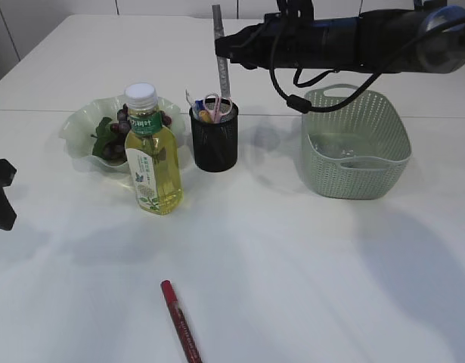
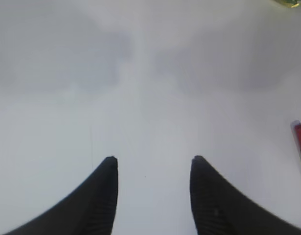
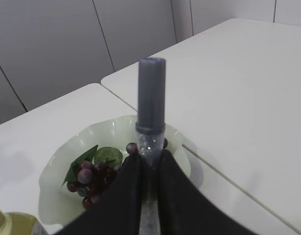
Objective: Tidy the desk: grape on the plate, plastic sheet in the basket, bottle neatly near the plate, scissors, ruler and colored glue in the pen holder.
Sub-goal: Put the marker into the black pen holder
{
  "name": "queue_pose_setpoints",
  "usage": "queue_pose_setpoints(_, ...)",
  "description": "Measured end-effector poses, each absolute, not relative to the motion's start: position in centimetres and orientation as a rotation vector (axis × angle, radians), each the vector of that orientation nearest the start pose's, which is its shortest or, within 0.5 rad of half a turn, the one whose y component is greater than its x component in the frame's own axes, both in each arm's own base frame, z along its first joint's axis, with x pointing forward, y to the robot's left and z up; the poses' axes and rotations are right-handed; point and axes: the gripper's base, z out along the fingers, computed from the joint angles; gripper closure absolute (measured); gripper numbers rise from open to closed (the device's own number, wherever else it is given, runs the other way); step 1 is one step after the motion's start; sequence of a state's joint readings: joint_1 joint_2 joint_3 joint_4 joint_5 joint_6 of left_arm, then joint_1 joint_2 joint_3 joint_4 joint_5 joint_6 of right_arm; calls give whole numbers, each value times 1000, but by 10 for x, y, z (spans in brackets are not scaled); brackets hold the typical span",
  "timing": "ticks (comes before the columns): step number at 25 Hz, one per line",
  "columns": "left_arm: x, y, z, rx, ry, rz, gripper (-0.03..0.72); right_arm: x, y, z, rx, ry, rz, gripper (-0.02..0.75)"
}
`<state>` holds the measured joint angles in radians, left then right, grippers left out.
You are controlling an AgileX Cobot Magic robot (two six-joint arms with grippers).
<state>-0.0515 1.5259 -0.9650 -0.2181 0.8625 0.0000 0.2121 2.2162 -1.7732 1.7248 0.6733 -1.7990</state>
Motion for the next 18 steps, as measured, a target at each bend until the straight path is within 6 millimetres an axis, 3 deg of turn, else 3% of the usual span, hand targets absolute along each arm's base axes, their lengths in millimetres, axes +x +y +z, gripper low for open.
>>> queue_pose_setpoints(11,279,-29,225,-102,2911,-275,337,506,166,209,-714,1667,685,652)
queue_pose_setpoints(14,279,-29,225,-102,2911,-275,337,506,166,208,-714,1667,684,606)
queue_pose_setpoints(18,279,-30,225,-103,2912,-278,337,506,166,209,-716,1664,686,484)
